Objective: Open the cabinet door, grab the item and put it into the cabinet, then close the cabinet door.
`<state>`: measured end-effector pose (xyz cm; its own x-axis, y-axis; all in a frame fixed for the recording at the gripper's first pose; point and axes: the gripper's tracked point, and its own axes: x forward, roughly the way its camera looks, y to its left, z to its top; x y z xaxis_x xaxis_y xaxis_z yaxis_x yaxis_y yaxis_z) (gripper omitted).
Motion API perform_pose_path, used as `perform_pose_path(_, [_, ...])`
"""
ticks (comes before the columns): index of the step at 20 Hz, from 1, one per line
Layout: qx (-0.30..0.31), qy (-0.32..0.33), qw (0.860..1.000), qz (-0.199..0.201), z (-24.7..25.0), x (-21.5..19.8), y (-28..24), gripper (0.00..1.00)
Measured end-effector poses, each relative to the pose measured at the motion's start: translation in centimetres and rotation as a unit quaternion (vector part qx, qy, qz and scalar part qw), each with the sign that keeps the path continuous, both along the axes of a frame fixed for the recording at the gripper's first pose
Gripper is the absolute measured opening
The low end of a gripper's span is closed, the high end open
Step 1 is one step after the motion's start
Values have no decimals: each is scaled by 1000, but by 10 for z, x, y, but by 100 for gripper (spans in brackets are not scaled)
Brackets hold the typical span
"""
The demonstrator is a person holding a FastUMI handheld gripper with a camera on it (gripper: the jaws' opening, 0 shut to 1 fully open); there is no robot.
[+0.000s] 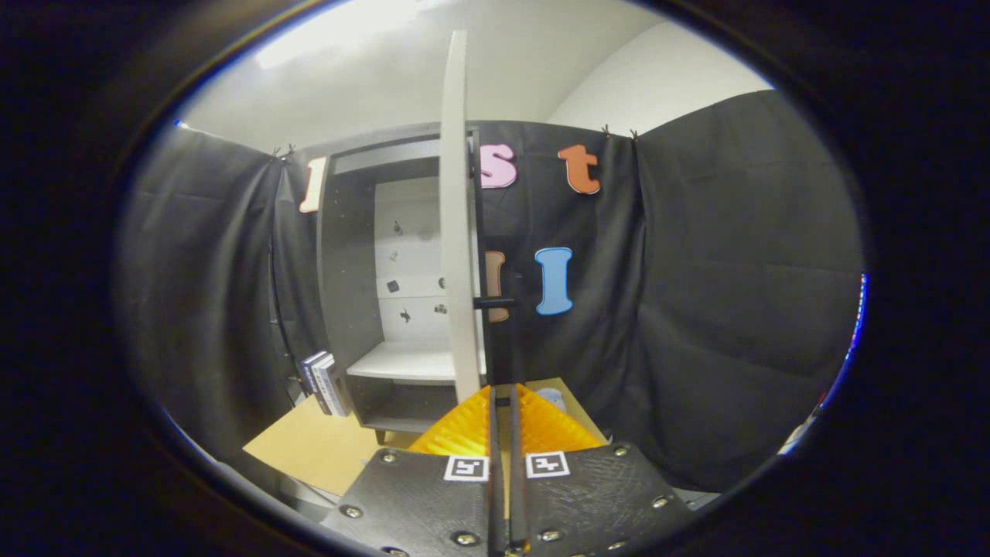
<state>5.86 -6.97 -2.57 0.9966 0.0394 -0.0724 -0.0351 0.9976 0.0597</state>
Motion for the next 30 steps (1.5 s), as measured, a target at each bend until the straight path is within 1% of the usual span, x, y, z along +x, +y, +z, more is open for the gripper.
perform_pose_path(2, [9,-2,1000,10,1,-6,13,3])
perform_pose_path(5, [16,0,999,27,-2,-6,34,10])
perform_pose_path(8, [15,16,999,49,-12,-6,57,40])
perform_pose_path(9, [13,22,998,56,-16,-4,66,41])
perform_pose_path(10, [10,26,997,66,-20,-5,74,50])
perform_pose_path(11, [11,30,997,76,-23,-5,81,53])
perform_pose_path(14, [16,37,994,97,-31,2,104,67])
perform_pose_path(15, [7,42,994,104,-35,4,110,72])
perform_pose_path(17, [-7,50,992,112,-43,8,114,91])
perform_pose_path(18, [-2,53,991,119,-46,12,121,100])
perform_pose_path(20, [12,66,989,129,-58,18,137,100])
perform_pose_path(28, [43,127,985,112,-110,34,161,100])
perform_pose_path(30, [38,142,984,105,-124,36,162,100])
